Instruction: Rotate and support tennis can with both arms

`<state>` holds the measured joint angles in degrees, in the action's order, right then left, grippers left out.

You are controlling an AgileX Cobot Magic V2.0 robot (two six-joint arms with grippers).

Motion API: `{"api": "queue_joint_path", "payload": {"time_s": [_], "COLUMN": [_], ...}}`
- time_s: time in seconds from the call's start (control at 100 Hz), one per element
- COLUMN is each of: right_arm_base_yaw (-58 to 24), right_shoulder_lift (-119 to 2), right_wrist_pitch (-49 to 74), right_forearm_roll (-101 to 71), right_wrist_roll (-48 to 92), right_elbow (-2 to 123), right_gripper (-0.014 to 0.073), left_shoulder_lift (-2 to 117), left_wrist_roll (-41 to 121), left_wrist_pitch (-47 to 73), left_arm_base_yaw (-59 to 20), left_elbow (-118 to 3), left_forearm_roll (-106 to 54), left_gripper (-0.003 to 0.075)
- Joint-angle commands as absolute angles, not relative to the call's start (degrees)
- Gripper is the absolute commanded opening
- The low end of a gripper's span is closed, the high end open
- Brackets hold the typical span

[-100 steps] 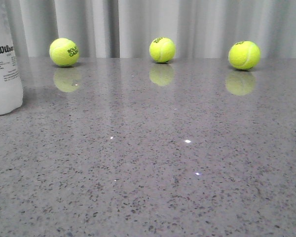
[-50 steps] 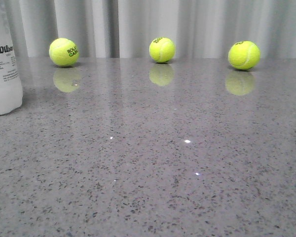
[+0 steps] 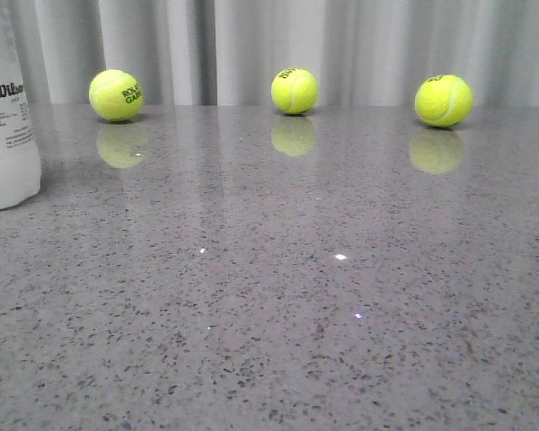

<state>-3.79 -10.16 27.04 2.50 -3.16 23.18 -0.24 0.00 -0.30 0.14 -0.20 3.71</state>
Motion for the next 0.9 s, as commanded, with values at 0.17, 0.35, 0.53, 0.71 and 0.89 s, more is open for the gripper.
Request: {"api": "queue_joint_path", "payload": {"time_s": [0.17, 0.35, 0.53, 0.71, 0.89], "right_arm_base_yaw": [-3.68, -3.68, -3.68, -3.68, -3.68], "right_shoulder_lift": [-4.96, 1.54, 1.77, 1.81, 1.81], "right_wrist_pitch": [11.41, 5.77, 0.53, -4.55, -4.87], "right_forearm_roll": [0.0, -0.69, -0.88, -1.09, -1.09], "right_wrist_roll": [-3.16, -3.16, -3.22, -3.61, -3.61], "right_elbow": [15.04, 8.38, 3.04, -0.42, -0.42], "right_gripper": [-0.007, -0.007, -0.007, -0.007, -0.007], "left_shoulder_lift": [-2.45, -2.45, -2.45, -2.45, -2.45], "left_wrist_roll": [-0.6, -0.6, -0.6, -0.6, -0.6], "left_wrist_pitch": [-5.26, -5.26, -5.26, -5.26, -5.26], "left_arm_base_yaw": [0.27, 0.27, 0.27, 0.27, 0.27], "left_elbow": [2.56, 2.56, 2.56, 2.56, 2.56], "left_forearm_roll": [3.77, 3.77, 3.77, 3.77, 3.77], "left_gripper": [-0.0021, -0.0021, -0.0021, -0.0021, -0.0021]}}
